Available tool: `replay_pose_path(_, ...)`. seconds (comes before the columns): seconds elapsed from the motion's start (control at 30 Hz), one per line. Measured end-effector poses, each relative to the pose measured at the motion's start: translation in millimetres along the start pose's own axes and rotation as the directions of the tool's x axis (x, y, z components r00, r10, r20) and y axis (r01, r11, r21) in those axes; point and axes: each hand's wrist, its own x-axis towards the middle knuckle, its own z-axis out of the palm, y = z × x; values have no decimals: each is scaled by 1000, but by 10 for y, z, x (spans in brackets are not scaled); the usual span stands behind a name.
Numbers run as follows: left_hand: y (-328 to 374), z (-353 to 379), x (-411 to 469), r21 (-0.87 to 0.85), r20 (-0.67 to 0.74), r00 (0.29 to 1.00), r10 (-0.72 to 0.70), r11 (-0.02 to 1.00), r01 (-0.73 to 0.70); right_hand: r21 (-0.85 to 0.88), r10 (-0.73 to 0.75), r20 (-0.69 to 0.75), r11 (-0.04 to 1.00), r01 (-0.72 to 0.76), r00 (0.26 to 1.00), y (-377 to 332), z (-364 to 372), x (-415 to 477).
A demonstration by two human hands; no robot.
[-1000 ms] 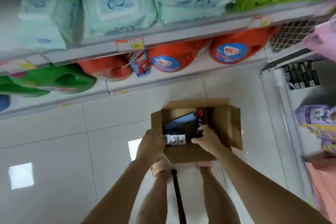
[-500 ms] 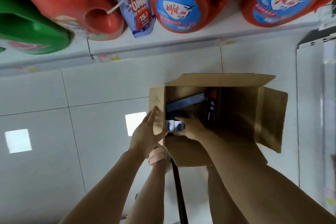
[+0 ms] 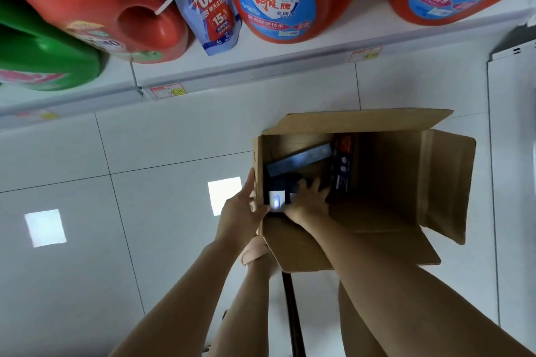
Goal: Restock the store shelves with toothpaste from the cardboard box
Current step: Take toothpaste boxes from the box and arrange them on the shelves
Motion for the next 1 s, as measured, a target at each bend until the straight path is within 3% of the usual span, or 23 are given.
replay_pose_path(0.1, 59, 43, 7, 27, -24, 999, -22, 999, 23, 36, 51, -101, 998, -47, 994, 0, 41, -28)
replay_pose_path(0.23, 108, 81, -10, 50, -53, 996, -66, 996, 69, 174, 91, -43, 981, -82, 995, 173, -6, -20)
replay_pose_path(0.47, 228, 80, -93, 142, -51, 977, -206, 967, 211, 252, 163, 11, 954, -160, 987, 485, -428, -140)
replay_pose_path(0.63, 518, 3, -423, 6, -93, 949, -302, 953, 304, 293, 125, -2, 949, -119, 992, 707, -914, -663)
replay_pose_path(0.7, 782, -18, -643, -95, -157, 942, -296, 954, 284, 325, 87, -6, 942, -80, 996, 799, -1166, -941)
replay_pose_path(0.8, 1283, -50, -1007, -95, -267, 925, -270, 963, 253, 462, 42, 49, 885, -60, 998, 961, -1570, -1404)
replay_pose_path(0.9, 1701, -27, -1279, -228, -170, 909, -381, 912, 340, 612, -79, 94, 791, 5, 992, 1175, -2037, -1876)
replay_pose_path(1.0, 2156, -73, -1612, -452, 44, 865, -499, 763, 463, 688, -275, 158, 719, 93, 948, 1394, -2518, -2479)
